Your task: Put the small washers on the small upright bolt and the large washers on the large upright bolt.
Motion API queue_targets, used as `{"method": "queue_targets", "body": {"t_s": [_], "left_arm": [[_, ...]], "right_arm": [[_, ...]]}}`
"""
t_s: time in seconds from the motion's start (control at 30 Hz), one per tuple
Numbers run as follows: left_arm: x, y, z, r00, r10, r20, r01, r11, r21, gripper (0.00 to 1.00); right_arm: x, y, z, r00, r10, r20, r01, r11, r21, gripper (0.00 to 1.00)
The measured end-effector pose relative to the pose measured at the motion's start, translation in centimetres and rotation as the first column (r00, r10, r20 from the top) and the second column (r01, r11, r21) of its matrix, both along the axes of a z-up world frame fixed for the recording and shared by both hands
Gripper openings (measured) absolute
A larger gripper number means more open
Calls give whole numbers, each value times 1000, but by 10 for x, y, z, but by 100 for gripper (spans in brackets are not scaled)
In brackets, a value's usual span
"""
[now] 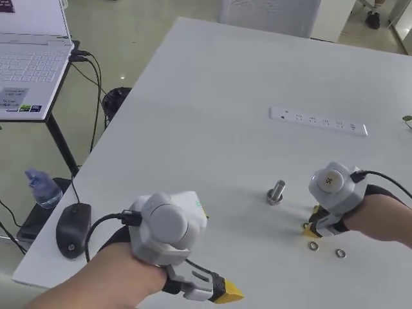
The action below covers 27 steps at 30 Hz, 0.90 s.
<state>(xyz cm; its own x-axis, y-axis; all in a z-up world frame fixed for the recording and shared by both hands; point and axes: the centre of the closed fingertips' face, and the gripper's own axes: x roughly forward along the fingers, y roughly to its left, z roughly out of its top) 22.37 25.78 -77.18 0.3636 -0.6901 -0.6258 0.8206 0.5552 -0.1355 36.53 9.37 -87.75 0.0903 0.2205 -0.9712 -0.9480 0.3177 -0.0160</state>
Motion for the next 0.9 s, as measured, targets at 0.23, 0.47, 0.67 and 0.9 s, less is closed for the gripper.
{"method": "queue_targets", "body": {"t_s": [0.23, 0.47, 0.67, 0.9], "left_arm": [[-2, 2, -2, 1000, 1, -7, -1, 1000, 4, 83], [-4, 1, -5, 1000, 9, -14, -9, 1000, 6, 82], [-6, -2, -7, 1000, 12, -20, -12, 1000, 5, 81], [-7, -2, -7, 999, 17, -28, -16, 1000, 14, 79]], "right_arm": [[2, 1, -1, 1000, -22, -7, 22, 1000, -23, 17], [3, 1, -2, 999, -30, -20, 28, 997, -78, 14], [2, 0, -2, 1000, -20, -16, 18, 994, -107, 14], [3, 0, -1, 999, -22, -23, 20, 997, -80, 12]]}}
